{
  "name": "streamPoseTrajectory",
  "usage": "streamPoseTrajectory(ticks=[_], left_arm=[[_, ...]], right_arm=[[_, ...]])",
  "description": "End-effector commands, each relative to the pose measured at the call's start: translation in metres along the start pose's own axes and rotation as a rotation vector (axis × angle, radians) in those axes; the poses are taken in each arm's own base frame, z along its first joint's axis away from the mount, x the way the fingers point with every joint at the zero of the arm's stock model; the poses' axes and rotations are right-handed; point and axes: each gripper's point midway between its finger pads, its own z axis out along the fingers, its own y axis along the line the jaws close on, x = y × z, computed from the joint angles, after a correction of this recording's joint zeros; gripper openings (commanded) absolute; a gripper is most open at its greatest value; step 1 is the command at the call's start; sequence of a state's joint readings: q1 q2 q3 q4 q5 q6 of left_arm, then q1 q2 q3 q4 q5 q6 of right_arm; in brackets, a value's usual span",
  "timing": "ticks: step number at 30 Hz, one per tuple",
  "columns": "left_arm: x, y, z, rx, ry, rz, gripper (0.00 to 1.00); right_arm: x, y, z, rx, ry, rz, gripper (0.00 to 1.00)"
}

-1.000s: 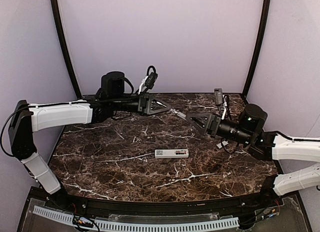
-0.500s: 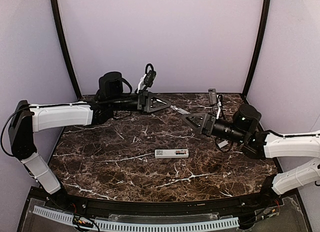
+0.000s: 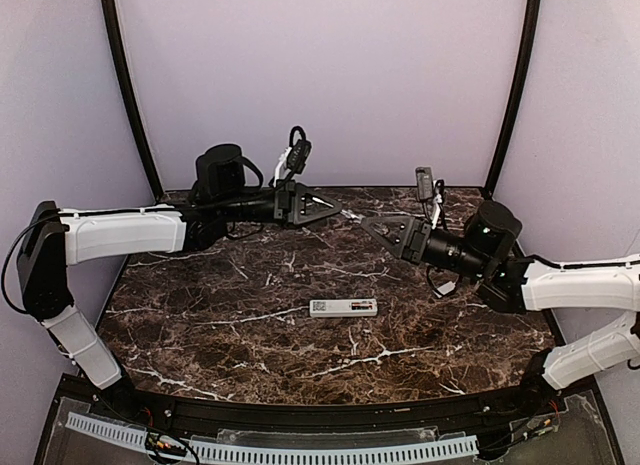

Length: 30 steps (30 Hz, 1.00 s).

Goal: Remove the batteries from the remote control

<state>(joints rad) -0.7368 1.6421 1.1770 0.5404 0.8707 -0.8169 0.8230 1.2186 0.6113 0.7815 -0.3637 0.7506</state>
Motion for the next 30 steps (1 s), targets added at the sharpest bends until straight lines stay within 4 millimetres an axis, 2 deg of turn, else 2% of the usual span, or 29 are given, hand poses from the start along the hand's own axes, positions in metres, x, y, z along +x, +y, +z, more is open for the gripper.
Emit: streamPoseTrajectory(ticks=[1,5,14,26,30], left_arm=[[-0.003,-0.005,-0.004,0.015,-0.017,0.025,0.00],[-0.003,-0.003,-0.003,0.014,-0.018,0.022,0.00],[-0.002,-0.002,-0.003,0.019,-0.020,0.015,0.00],[0.001,0.001,-0.002,0.024,-0.020,0.004,0.00],[0.002,0.001,-0.002,0.024,-0.021,0.005,0.00]], right_arm=[[-0.018,0.012,0.004,-0.051,-0.039,-0.026,0.42],[-0.017,0.011,0.007,-0.060,-0.024,-0.026,0.39],[-0.015,0.010,0.012,-0.070,-0.008,-0.029,0.40],[-0.017,0.010,0.016,-0.082,-0.010,-0.032,0.29],[-0.018,0.010,0.017,-0.083,-0.009,-0.033,0.23]])
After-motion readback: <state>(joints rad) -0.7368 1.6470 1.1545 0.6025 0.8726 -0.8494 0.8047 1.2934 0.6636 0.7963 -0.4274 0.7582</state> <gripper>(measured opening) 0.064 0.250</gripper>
